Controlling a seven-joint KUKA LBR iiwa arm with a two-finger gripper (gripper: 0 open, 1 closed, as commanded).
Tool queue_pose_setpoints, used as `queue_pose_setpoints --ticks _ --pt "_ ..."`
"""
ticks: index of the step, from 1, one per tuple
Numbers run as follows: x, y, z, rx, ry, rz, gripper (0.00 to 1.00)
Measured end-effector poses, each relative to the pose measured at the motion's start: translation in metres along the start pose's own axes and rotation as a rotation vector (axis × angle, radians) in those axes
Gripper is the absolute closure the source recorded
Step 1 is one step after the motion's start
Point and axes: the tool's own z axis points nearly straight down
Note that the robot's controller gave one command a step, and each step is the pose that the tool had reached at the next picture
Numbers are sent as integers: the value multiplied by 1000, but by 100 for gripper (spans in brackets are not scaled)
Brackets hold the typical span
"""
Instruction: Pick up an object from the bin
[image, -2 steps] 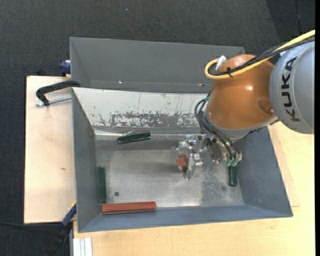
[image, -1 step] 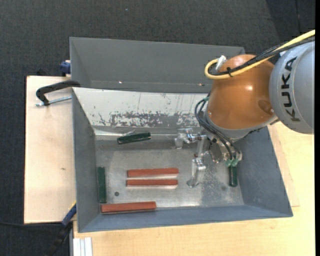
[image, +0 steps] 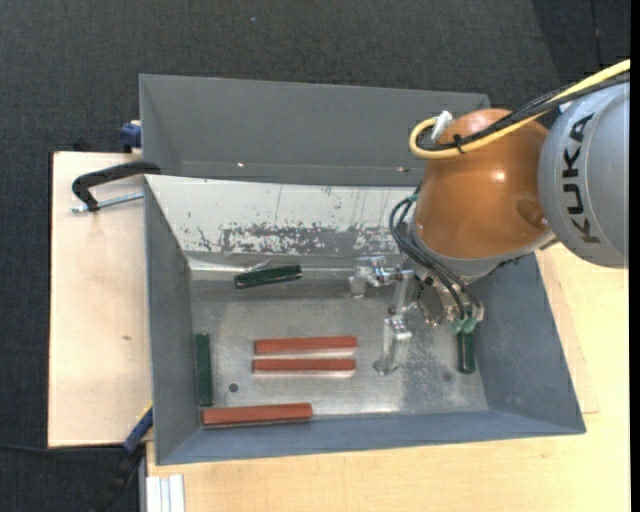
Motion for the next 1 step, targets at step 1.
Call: queue_pose_setpoints --ticks 1 --pt "-8 0 41 1 -6 -18 0"
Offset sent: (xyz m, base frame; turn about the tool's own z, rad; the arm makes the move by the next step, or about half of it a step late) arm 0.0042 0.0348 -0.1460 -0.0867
